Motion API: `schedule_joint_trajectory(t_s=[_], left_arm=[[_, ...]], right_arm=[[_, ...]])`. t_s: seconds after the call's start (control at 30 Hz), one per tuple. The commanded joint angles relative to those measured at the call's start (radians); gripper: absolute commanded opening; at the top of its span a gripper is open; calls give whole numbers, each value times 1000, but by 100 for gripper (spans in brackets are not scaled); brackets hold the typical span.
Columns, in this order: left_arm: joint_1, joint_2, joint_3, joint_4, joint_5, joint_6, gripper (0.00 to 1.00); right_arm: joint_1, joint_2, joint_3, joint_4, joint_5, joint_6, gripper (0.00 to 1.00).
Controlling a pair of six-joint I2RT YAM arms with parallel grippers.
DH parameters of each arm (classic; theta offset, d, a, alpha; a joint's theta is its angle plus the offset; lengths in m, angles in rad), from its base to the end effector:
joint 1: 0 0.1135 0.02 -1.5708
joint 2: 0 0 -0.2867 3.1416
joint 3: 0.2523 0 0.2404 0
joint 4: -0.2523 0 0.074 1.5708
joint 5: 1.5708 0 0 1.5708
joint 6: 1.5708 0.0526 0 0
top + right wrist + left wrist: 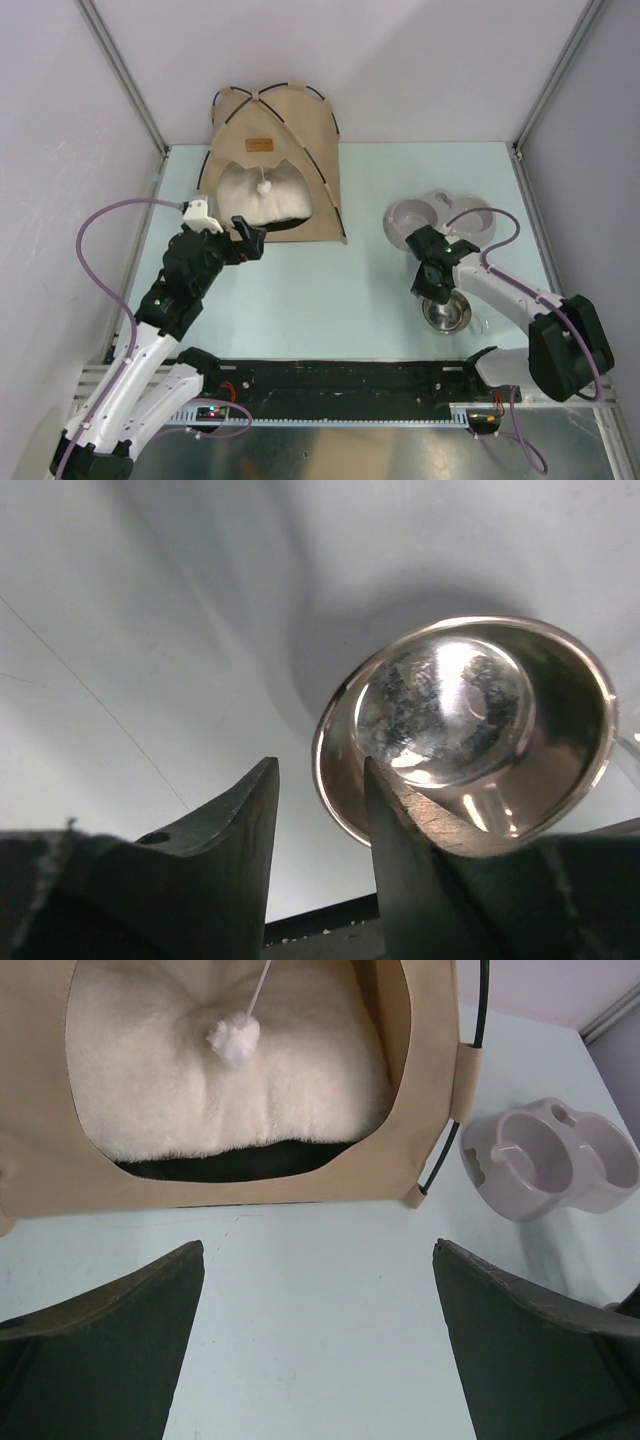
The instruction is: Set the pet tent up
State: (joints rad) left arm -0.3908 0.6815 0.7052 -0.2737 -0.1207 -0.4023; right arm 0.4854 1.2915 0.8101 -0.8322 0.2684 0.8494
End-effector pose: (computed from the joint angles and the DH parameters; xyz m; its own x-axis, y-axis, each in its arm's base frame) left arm 0.1420 -0.0516 0.3284 -0.3163 -0.2901 -0.9032 0.1592 0.9224 -0.3519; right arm 0.1894 0.0841 0.2139 -0.8579 0.3660 -0.3606 0.3846 0.9228 0.0216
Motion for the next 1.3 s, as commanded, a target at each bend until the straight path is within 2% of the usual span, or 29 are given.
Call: schedule_joint_trajectory(t_s=[0.0, 0.2, 0.3, 0.4, 0.67, 0.9, 1.03, 1.27], left_arm=[[-4, -40, -27, 15, 23, -21, 100], [-4, -102, -67, 15, 20, -32, 100], [-4, -117, -75, 14, 27, -35, 100], [-4, -124, -80, 13, 29, -35, 100], [-4, -99, -58, 13, 31, -8, 100], [-4, -70, -34, 14, 31, 13, 100], [-3, -61, -28, 13, 37, 21, 100], [-4, -36, -15, 13, 61, 16, 100]], right_arm=[[52, 87, -2, 45, 53, 30, 42], [77, 163, -2, 85, 79, 29, 32], [82, 177, 4, 91, 110, 11, 10], [101, 194, 40, 64, 157, -15, 1], [197, 175, 230, -4, 322, -91, 0], [183, 152, 382, 99, 378, -229, 0], [138, 209, 473, 169, 399, -311, 0], [58, 402, 628, 280, 388, -413, 0]])
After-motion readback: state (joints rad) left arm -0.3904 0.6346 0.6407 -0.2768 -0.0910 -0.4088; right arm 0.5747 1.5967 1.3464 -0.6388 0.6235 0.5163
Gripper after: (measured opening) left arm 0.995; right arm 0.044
